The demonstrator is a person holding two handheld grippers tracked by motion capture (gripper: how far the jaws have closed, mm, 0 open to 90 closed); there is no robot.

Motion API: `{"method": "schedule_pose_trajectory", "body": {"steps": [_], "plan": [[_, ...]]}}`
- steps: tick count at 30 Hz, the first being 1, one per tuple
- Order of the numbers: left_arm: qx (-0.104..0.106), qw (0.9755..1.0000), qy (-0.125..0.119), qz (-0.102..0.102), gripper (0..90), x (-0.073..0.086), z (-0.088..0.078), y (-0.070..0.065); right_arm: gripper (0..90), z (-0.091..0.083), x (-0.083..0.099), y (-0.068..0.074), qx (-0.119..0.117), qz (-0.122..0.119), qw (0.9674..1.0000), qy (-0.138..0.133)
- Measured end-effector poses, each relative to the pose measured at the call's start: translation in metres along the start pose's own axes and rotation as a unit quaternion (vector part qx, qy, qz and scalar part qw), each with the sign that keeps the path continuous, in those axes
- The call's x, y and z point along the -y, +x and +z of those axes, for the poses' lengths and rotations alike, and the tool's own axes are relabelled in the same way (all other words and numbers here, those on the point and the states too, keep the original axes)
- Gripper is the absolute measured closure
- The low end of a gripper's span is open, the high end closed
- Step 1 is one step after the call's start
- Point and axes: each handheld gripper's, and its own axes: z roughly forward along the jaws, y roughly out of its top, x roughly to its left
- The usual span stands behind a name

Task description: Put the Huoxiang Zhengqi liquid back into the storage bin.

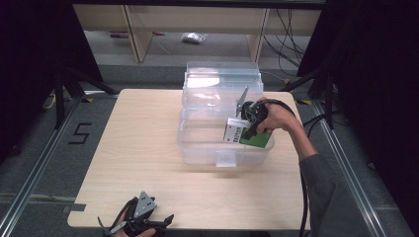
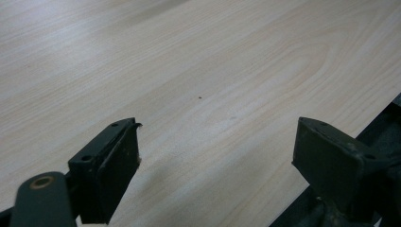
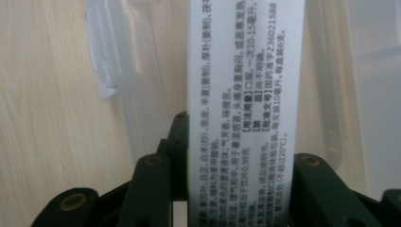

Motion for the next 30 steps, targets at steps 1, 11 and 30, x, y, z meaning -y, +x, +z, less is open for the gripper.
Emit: {"method": "schedule_pose_trajectory", "body": {"steps": [1,11,30], "plan": [[0.0,1.0,0.0,0.0,14.8,0.0,0.0,0.0,64.7,0.002,0.0,-0.002,-0.002,-0.013,0.9999,-0.004],[0.001,1.0,0.001,0.001,14.7,0.0,0.0,0.0,64.7,0.013,0.004,-0.006,-0.001,-0.02,0.9998,-0.008],[-0.001,1.0,0.0,0.001,14.8,0.0,0.0,0.0,64.2,0.031,0.011,-0.006,-0.011,-0.008,0.9999,0.003]]}}
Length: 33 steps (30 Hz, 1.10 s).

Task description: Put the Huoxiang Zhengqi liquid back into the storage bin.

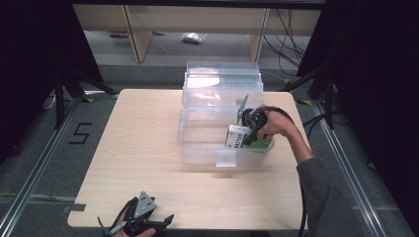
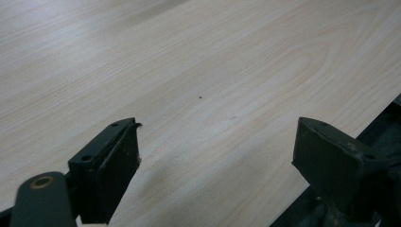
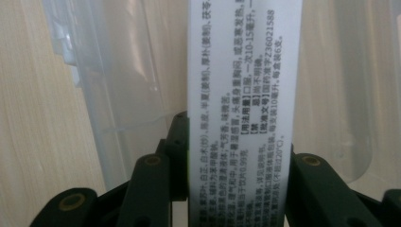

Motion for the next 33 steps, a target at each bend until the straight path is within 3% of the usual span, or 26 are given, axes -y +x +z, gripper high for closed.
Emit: {"method": "schedule_pose_trajectory", "body": {"steps": [2,4,7,8,11,14,16,19,20,21,23,28,29,31,33], "plan": [[0.0,1.0,0.0,0.0,14.8,0.0,0.0,0.0,64.2,0.003,0.001,-0.001,-0.003,-0.007,1.0,0.0],[0.003,0.9997,0.014,0.018,14.8,0.0,-0.002,0.002,63.9,0.006,0.001,-0.001,-0.001,-0.005,0.9999,0.012],[0.003,0.9997,0.015,0.018,14.8,0.0,-0.002,0.002,63.8,0.007,0.001,-0.001,-0.007,-0.01,0.9999,0.01],[0.002,0.9999,0.011,0.013,14.8,0.0,-0.002,0.002,63.7,0.007,0.001,0.0,-0.002,-0.001,0.9999,0.015],[0.0,1.0,0.002,0.002,14.7,0.0,-0.001,0.0,63.0,0.01,0.0,-0.002,-0.003,-0.015,0.9998,0.015],[0.0,1.0,0.001,0.001,14.8,0.0,0.0,0.0,62.7,0.009,-0.001,0.0,-0.003,-0.006,0.9998,0.017],[0.003,0.9997,0.014,0.018,14.8,0.0,-0.002,0.002,62.5,0.01,-0.002,0.0,-0.004,-0.014,0.9997,0.019],[0.001,0.9997,0.015,0.019,14.8,0.0,-0.002,0.003,61.4,0.008,-0.002,0.0,-0.003,-0.006,0.9998,0.019],[-0.001,1.0,0.003,0.003,14.8,0.0,0.0,0.0,60.5,0.007,-0.002,0.0,-0.009,-0.018,0.9998,0.007],[0.004,0.9999,0.007,0.007,14.8,0.0,-0.001,0.001,59.4,0.0,-0.001,0.003,-0.003,-0.002,1.0,0.001],[0.004,0.9999,0.01,0.011,14.8,0.0,-0.002,0.001,57.6,-0.006,0.0,0.004,-0.002,0.006,1.0,-0.007],[0.003,0.9998,0.013,0.014,14.7,0.0,-0.002,0.002,56.0,-0.015,0.005,0.005,0.002,0.012,0.9997,-0.023],[0.004,0.9999,-0.008,-0.012,14.7,0.0,0.001,-0.002,55.1,-0.019,0.007,0.007,0.006,0.019,0.9995,-0.024],[-0.002,1.0,-0.001,-0.004,14.8,0.0,0.001,0.0,54.6,-0.022,0.009,0.008,0.01,0.027,0.999,-0.033],[0.001,0.9999,-0.004,-0.01,14.8,0.0,0.001,-0.001,54.4,-0.025,0.011,0.01,0.006,0.037,0.9983,-0.045]]}}
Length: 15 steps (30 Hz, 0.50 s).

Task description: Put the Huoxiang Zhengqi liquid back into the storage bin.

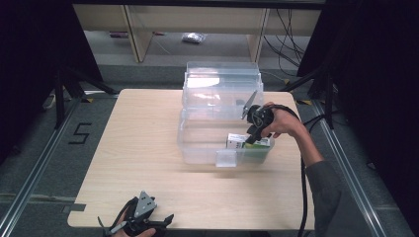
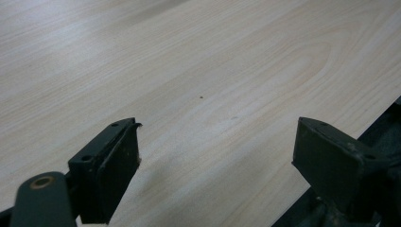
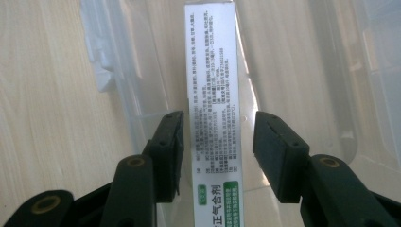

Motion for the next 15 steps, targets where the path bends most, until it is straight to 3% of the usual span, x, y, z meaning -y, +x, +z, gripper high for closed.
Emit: {"method": "schedule_pose_trajectory", "body": {"steps": [15], "plan": [[0.001,1.0,0.0,0.003,14.8,-0.0004,-0.0009,0.0005,48.1,-0.0115,-0.0008,0.0062,0.01,0.017,0.9995,-0.024]]}}
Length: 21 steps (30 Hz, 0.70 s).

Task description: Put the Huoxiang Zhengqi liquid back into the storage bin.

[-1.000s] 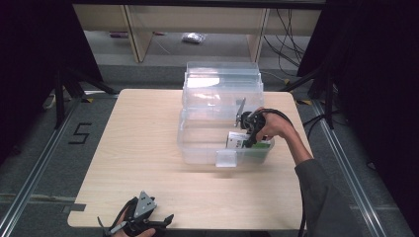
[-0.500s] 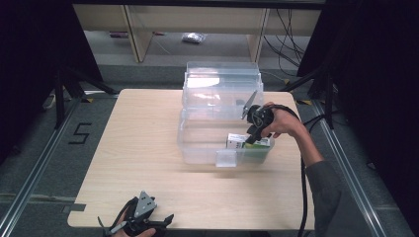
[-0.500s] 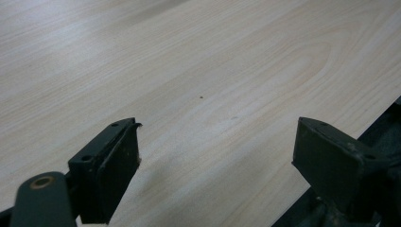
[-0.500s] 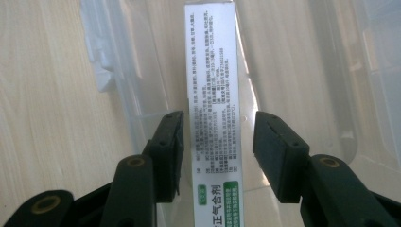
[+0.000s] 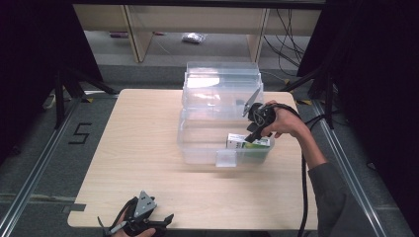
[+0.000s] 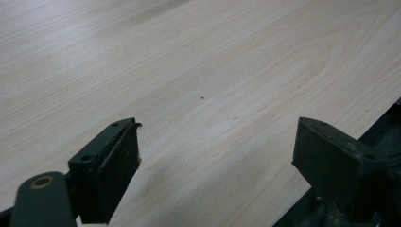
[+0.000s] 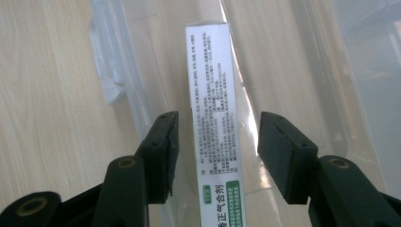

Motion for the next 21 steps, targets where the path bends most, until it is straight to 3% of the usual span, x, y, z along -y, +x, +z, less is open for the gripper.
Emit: {"method": "schedule_pose_trajectory", "body": {"steps": [6,7,12,15,18,21], "plan": [[0.0,1.0,-0.002,0.0,14.8,0.0,0.0,0.0,43.9,-0.007,0.002,0.001,0.01,0.025,0.9994,-0.023],[-0.001,1.0,0.0,-0.001,14.8,0.0,0.0,0.0,41.9,-0.009,0.002,0.002,0.019,0.038,0.9986,-0.031],[-0.001,1.0,0.0,0.0,14.8,0.0,0.0,0.0,39.9,-0.012,0.001,0.007,0.028,0.054,0.9974,-0.037],[-0.001,1.0,0.0,-0.001,14.8,0.0,0.0,0.0,38.7,-0.012,0.002,0.012,0.025,0.071,0.996,-0.048],[0.0,1.0,0.0,0.0,14.8,0.0,0.0,0.0,36.7,-0.01,0.004,0.016,0.031,0.07,0.9963,-0.039],[-0.001,1.0,-0.002,-0.001,14.8,0.0,0.0,0.0,35.9,-0.012,0.006,0.019,0.031,0.075,0.9951,-0.055]]}}
